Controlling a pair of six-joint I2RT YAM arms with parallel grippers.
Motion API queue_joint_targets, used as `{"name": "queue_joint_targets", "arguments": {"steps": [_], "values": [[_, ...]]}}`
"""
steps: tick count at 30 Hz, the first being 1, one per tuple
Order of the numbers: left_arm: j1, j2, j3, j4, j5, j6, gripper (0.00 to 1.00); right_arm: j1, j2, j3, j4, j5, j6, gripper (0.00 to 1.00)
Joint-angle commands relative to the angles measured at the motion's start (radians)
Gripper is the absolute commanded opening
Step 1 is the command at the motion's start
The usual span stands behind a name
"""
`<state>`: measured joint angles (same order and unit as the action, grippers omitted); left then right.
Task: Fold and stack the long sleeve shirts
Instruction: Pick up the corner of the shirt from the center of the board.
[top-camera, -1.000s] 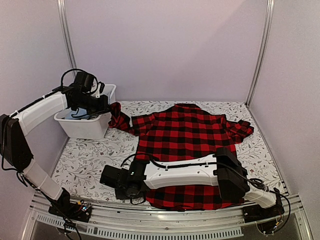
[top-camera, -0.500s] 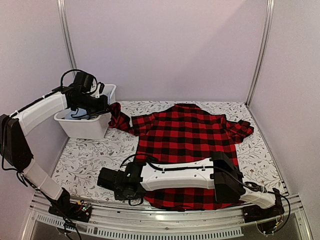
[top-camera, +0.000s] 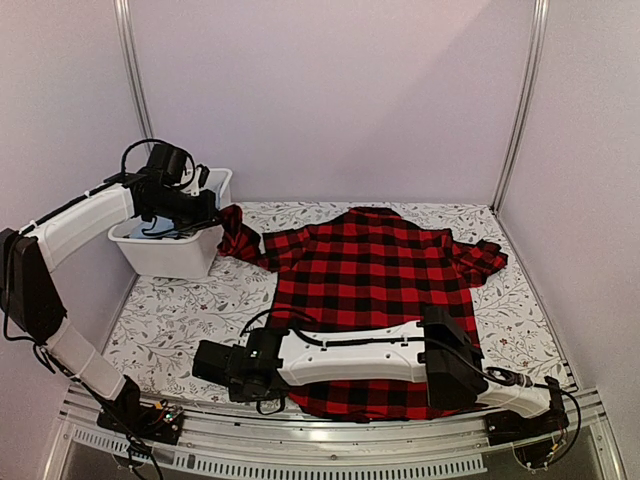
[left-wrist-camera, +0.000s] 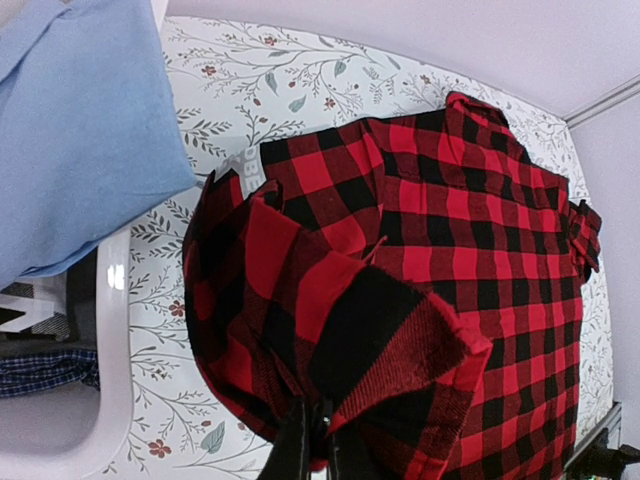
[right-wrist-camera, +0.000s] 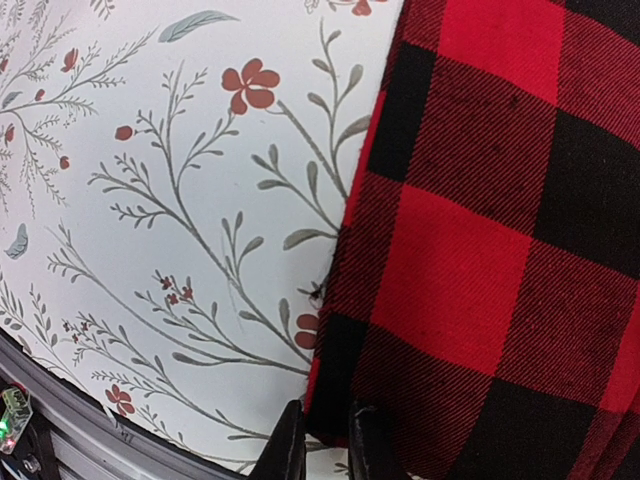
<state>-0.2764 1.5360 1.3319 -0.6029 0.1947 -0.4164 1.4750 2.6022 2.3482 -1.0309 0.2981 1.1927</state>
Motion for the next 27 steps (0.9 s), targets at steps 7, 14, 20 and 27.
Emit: {"name": "queue_joint_targets", "arguments": {"steps": [7, 14, 20, 27], "values": [[0.016, -0.008, 0.0, 0.027, -0.003, -0.008, 0.0, 0.006, 0.108, -0.039, -0.138, -0.068, -0.022, 0.09], [0.022, -0.007, 0.006, 0.038, 0.002, -0.015, 0.0, 0.003, 0.079, -0.043, -0.089, -0.081, -0.04, 0.0], [0.027, 0.009, 0.061, 0.044, -0.005, -0.006, 0.0, -0.019, -0.05, -0.104, 0.043, -0.046, -0.065, 0.0], [0.026, 0.066, 0.202, 0.086, 0.042, 0.0, 0.0, -0.045, -0.237, -0.247, 0.146, 0.019, -0.067, 0.0]]}}
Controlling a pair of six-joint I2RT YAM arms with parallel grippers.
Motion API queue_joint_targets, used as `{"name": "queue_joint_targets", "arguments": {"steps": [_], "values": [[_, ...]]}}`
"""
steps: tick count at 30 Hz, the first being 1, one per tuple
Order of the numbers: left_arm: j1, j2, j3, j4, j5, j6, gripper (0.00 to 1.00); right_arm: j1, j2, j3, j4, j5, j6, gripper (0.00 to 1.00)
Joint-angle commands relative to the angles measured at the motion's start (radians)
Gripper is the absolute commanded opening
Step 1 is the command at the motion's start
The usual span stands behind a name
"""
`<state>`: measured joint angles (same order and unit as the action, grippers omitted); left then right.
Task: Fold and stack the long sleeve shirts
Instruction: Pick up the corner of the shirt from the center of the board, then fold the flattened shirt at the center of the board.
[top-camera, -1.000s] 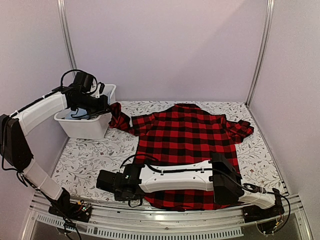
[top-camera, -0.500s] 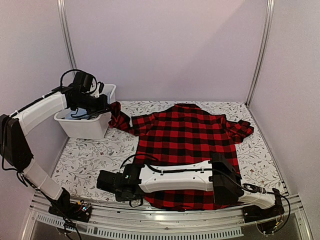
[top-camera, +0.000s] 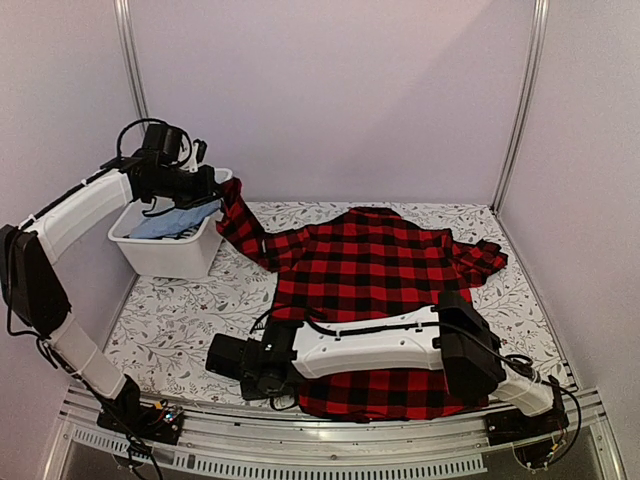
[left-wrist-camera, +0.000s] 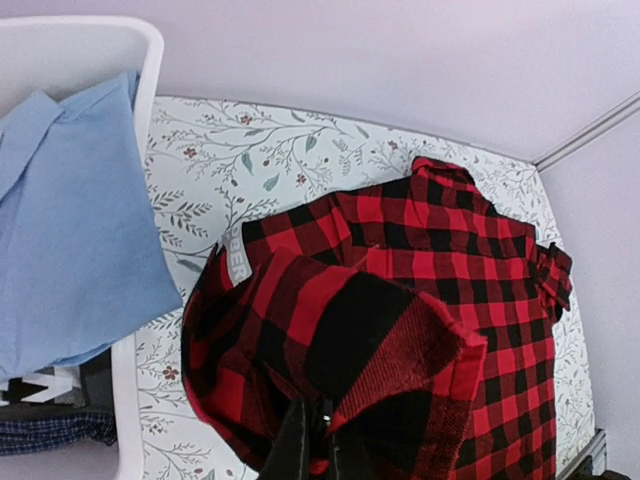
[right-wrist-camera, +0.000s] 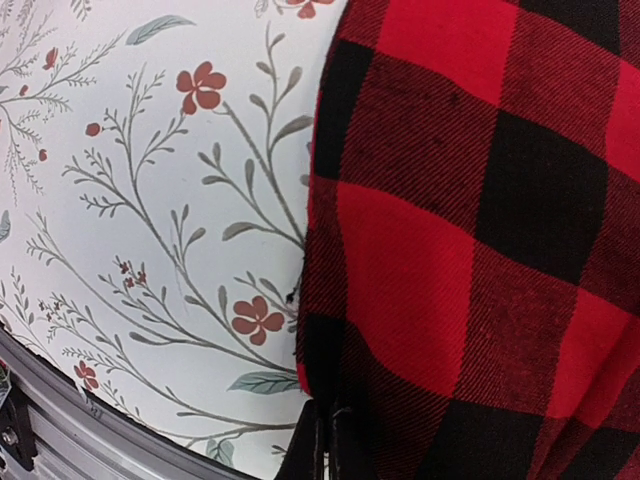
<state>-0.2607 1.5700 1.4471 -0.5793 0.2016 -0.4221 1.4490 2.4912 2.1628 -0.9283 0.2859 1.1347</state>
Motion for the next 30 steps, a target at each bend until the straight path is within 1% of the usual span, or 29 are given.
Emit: {"name": "queue_joint_targets", "arguments": {"steps": [1, 5, 10, 17, 20, 24, 30], "values": [[0.01, 0.046, 0.114, 0.069, 0.052, 0.003, 0.0, -0.022, -0.145, -0.085, 0.053, 0.038, -0.004, 0.0], [-0.009, 0.105, 0.207, 0.1, 0.098, -0.002, 0.0, -0.033, -0.244, -0.195, 0.091, 0.064, 0.028, 0.0], [-0.064, 0.165, 0.311, 0.149, 0.118, -0.008, 0.0, -0.034, -0.35, -0.341, 0.121, 0.103, 0.095, 0.0], [-0.187, 0.259, 0.404, 0.239, 0.121, -0.071, 0.0, -0.03, -0.539, -0.64, 0.185, 0.127, 0.248, 0.0], [-0.241, 0.307, 0.461, 0.262, 0.105, -0.088, 0.0, -0.017, -0.596, -0.755, 0.208, 0.128, 0.303, 0.0], [-0.301, 0.375, 0.554, 0.276, 0.079, -0.112, 0.0, 0.007, -0.634, -0.808, 0.195, 0.129, 0.346, 0.0], [-0.374, 0.452, 0.642, 0.326, 0.051, -0.15, 0.0, 0.038, -0.652, -0.87, 0.184, 0.122, 0.41, 0.0]]}}
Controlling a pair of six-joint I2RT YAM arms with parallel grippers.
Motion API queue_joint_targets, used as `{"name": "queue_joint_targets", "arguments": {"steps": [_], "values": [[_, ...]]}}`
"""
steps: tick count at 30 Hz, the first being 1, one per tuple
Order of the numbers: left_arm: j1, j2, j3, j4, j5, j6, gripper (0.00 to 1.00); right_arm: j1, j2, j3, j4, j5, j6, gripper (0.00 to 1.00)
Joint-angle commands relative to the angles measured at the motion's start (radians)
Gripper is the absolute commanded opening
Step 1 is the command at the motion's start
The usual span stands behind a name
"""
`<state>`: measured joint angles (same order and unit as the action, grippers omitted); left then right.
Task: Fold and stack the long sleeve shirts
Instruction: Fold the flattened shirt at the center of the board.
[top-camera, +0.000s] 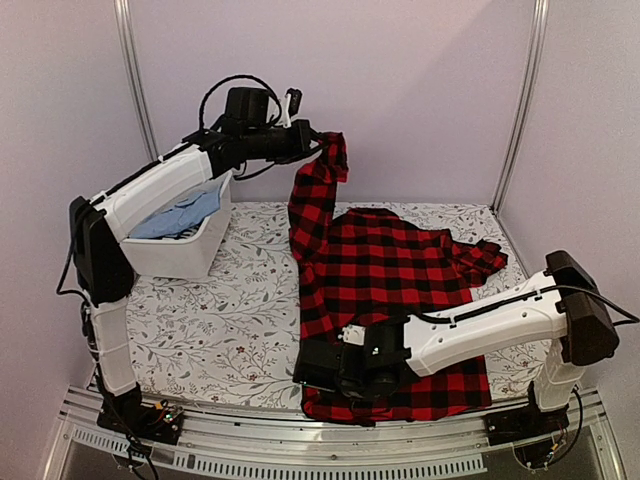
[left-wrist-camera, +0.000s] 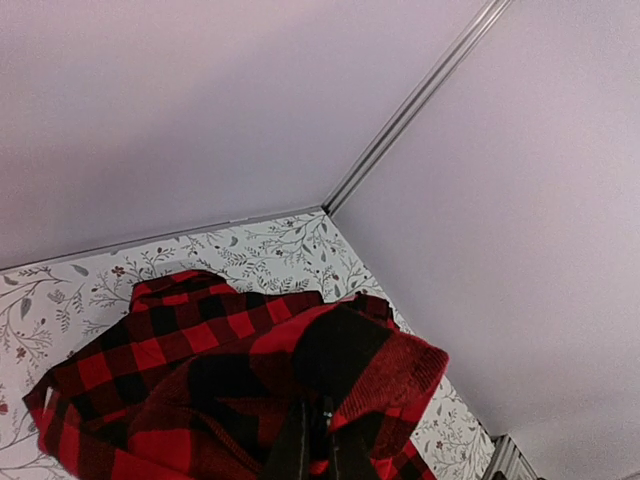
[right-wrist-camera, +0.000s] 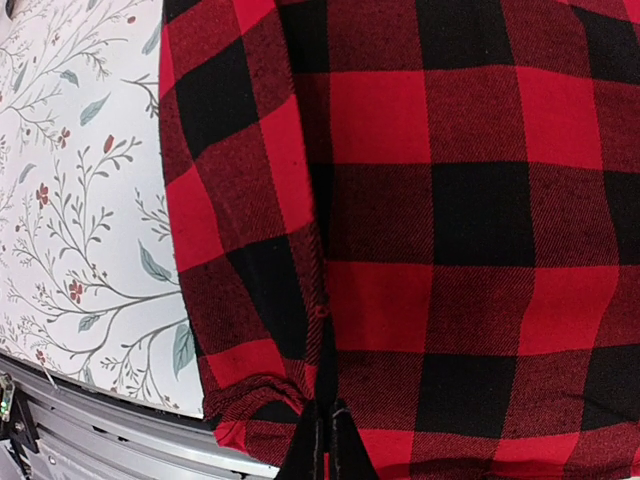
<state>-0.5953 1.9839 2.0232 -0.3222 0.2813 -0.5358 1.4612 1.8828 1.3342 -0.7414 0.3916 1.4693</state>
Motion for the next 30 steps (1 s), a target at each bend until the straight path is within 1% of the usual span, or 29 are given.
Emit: {"name": "queue_joint_targets", "arguments": {"steps": [1, 7, 15, 24, 30], "values": [[-0.049, 0.051, 0.081, 0.072, -0.031, -0.041, 0.0, 0.03, -0.051, -0.055, -0.002, 0.015, 0.084, 0.0], [-0.094, 0.106, 0.162, 0.127, -0.039, -0.064, 0.0, 0.057, -0.088, -0.111, -0.004, 0.036, 0.146, 0.0], [-0.124, 0.164, 0.261, 0.177, -0.014, -0.097, 0.0, 0.103, -0.11, -0.127, -0.081, 0.062, 0.259, 0.0], [-0.149, 0.232, 0.313, 0.232, 0.058, -0.123, 0.0, 0.122, -0.124, -0.166, -0.111, 0.046, 0.331, 0.0], [-0.167, 0.258, 0.283, 0.26, 0.109, -0.128, 0.0, 0.127, -0.127, -0.179, -0.106, 0.038, 0.352, 0.0]]}}
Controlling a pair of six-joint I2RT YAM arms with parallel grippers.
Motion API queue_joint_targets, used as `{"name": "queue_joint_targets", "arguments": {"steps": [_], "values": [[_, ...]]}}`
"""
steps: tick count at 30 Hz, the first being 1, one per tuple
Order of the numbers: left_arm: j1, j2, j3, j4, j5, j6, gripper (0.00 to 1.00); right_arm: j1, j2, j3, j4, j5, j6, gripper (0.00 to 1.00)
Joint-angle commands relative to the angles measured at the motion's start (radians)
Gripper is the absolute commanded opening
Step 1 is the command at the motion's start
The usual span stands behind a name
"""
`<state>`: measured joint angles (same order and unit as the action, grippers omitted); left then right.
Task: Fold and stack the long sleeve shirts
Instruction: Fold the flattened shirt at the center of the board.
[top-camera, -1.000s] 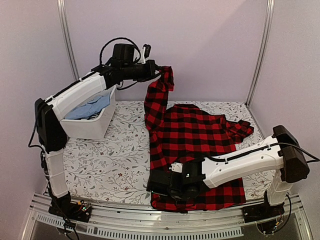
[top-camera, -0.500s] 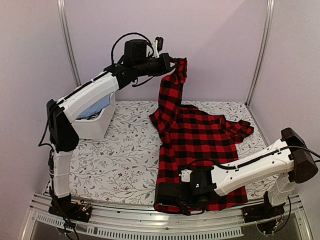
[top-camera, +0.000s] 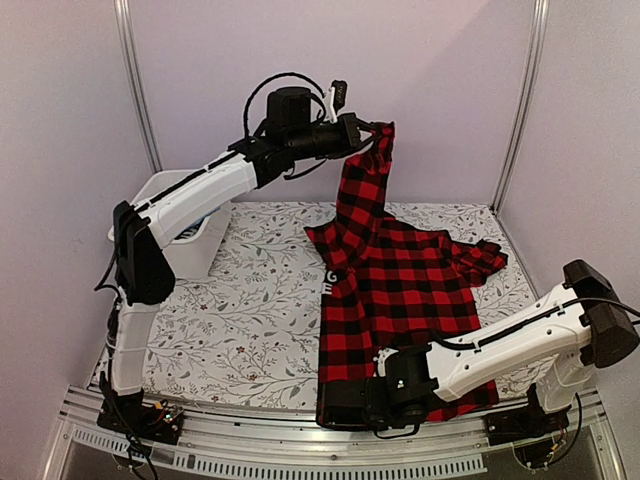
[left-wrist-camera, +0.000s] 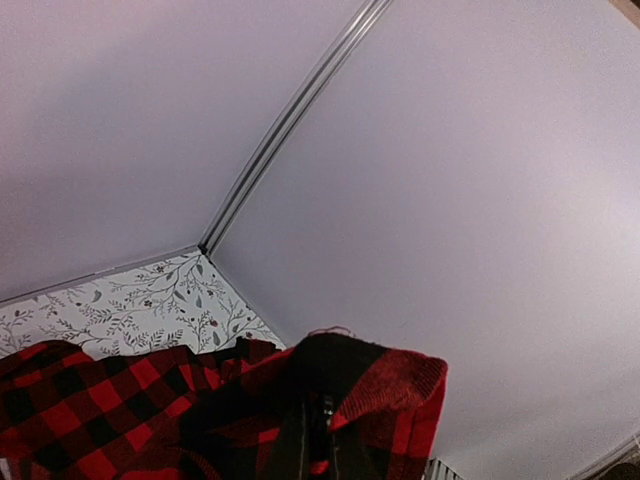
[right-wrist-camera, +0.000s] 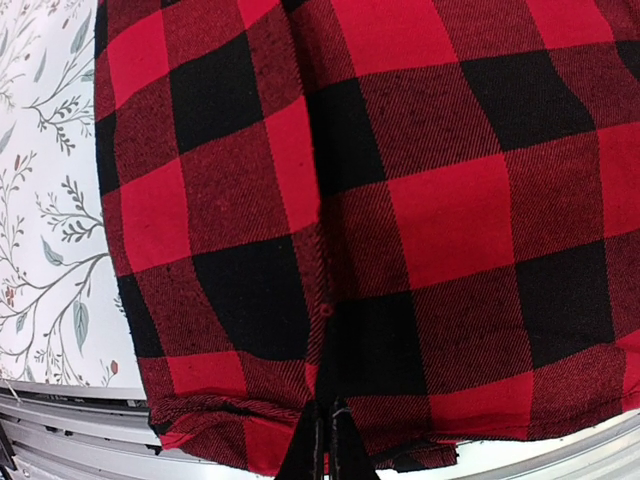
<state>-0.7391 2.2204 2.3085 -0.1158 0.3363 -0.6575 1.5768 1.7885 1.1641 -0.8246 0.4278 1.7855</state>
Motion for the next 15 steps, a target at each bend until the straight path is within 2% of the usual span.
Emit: {"name": "queue_joint_targets", "arguments": {"steps": [1, 15], "values": [[-0.027, 0.023, -0.009, 0.06, 0.062, -0.006, 0.0, 0.012, -0.031, -0.008, -0.022, -0.001, 0.035, 0.0], [-0.059, 0.07, 0.026, 0.095, 0.135, -0.011, 0.0, 0.024, -0.012, 0.048, -0.102, 0.013, 0.049, 0.0]]}}
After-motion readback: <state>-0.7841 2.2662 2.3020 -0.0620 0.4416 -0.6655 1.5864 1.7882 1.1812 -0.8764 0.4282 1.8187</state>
